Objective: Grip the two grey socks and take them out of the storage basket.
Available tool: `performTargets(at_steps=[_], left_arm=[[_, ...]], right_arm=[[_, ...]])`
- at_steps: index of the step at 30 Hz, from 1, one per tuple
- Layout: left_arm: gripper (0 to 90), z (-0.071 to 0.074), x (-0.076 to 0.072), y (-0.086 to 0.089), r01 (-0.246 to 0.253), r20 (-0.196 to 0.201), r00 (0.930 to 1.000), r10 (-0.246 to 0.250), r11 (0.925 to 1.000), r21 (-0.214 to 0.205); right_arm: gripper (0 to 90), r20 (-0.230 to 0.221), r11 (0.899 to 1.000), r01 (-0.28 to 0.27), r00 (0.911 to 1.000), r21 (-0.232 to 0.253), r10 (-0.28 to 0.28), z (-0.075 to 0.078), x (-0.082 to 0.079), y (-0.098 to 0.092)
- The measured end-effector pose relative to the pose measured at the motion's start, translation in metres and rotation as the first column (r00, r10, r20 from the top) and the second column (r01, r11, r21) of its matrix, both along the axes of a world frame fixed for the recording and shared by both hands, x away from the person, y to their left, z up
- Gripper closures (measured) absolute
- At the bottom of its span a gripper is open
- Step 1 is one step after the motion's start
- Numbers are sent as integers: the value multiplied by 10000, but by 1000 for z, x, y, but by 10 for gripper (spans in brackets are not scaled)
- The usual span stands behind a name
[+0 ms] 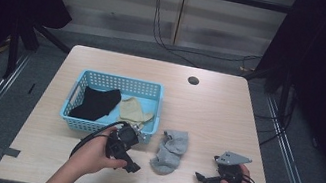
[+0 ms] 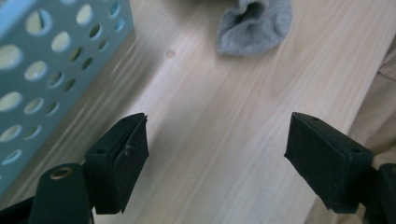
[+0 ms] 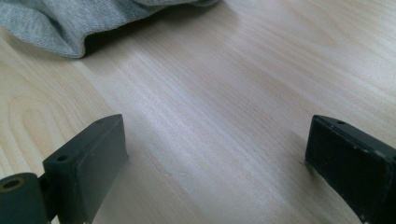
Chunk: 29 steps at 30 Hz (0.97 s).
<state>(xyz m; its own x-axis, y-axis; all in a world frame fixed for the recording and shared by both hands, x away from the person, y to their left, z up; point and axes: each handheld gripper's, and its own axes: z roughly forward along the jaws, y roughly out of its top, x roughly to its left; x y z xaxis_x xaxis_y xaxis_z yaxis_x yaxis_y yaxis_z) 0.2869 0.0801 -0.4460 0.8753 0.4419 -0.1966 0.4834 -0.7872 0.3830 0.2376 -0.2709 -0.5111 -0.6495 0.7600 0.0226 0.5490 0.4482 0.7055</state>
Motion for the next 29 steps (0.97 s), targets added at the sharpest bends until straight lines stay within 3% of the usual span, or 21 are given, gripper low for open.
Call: performTargets(at_steps=[7, 10, 16, 20, 23, 29], left_arm=[[204, -12, -3, 1, 145, 207, 9997, -144, 9999, -38], [204, -18, -6, -1, 240, 508, 9984, -232, 9996, -159], [198, -29, -10, -3, 639, 1501, 9870, -570, 9971, -421], [198, -37, -11, -1, 791, 1534, 9855, -723, 9961, -389], [172, -41, -13, 2, 1072, 2075, 9739, -923, 9923, -618], [152, -44, -14, 2, 841, 2175, 9743, -594, 9908, -1060]], right_arm=[[47, 2, 10000, -3, 10000, 0, 3, 0, 0, 0], [47, -6, 10000, 18, 10000, 1, -18, 0, 0, 0], [47, -7, 10000, 17, 10000, 1, -17, 0, 0, 0], [47, -16, 10000, 12, 10000, 0, -12, 0, 0, 0], [47, 8, 10000, 1, 10000, 3, -1, 0, 0, 0], [48, -18, 10000, 11, 10000, 1, -11, 0, 0, 0]])
